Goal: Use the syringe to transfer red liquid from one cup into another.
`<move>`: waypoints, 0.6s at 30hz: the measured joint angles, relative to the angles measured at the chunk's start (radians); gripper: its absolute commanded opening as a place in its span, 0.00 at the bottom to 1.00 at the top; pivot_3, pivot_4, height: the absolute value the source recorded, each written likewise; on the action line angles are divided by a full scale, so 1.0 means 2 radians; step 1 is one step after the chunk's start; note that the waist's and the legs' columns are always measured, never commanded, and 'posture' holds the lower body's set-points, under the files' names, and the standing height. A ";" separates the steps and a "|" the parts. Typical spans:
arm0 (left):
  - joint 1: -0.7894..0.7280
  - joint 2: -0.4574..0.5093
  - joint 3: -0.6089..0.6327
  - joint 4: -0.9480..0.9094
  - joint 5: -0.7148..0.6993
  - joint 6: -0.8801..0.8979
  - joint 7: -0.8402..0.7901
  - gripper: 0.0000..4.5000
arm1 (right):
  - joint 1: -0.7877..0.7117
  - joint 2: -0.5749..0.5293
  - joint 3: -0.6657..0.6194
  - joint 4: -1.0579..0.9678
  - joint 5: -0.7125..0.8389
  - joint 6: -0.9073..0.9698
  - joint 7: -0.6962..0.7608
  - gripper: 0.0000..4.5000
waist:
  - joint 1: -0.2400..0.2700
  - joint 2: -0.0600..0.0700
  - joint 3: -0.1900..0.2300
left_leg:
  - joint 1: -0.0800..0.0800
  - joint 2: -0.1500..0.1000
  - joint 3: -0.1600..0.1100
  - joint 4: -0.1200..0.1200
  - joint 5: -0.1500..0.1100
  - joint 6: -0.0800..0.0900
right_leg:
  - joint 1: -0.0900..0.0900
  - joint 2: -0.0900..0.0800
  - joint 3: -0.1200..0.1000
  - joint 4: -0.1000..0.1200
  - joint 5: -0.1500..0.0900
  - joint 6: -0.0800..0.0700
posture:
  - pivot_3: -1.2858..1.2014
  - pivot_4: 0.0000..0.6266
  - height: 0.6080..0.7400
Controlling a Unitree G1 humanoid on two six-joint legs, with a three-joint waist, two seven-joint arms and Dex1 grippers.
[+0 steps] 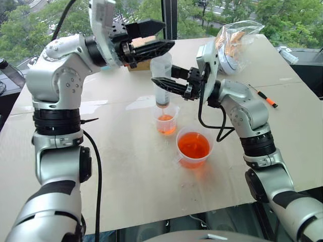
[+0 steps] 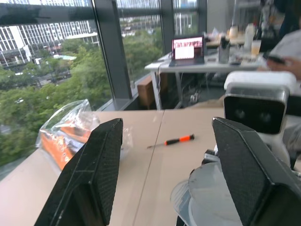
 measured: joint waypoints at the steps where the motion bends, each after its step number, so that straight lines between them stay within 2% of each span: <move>1: 0.005 0.001 -0.002 0.000 0.005 -0.008 -0.004 0.66 | 0.000 -0.001 0.002 0.000 -0.001 0.003 0.000 0.32 | 0.000 0.000 0.000 | 0.000 0.000 0.000 0.000 0.000 0.000 | 0.000 0.000 0.000 0.000 0.000 0.000 | 0.52 0.24 1.00; 18: 0.004 -0.005 -0.003 0.006 0.011 -0.006 -0.002 0.66 | 0.001 -0.001 -0.002 0.002 -0.002 0.003 -0.005 0.32 | 0.000 0.000 0.000 | 0.000 0.000 0.000 0.000 0.000 0.000 | 0.000 0.000 0.000 0.000 0.000 0.000 | 0.52 0.24 1.00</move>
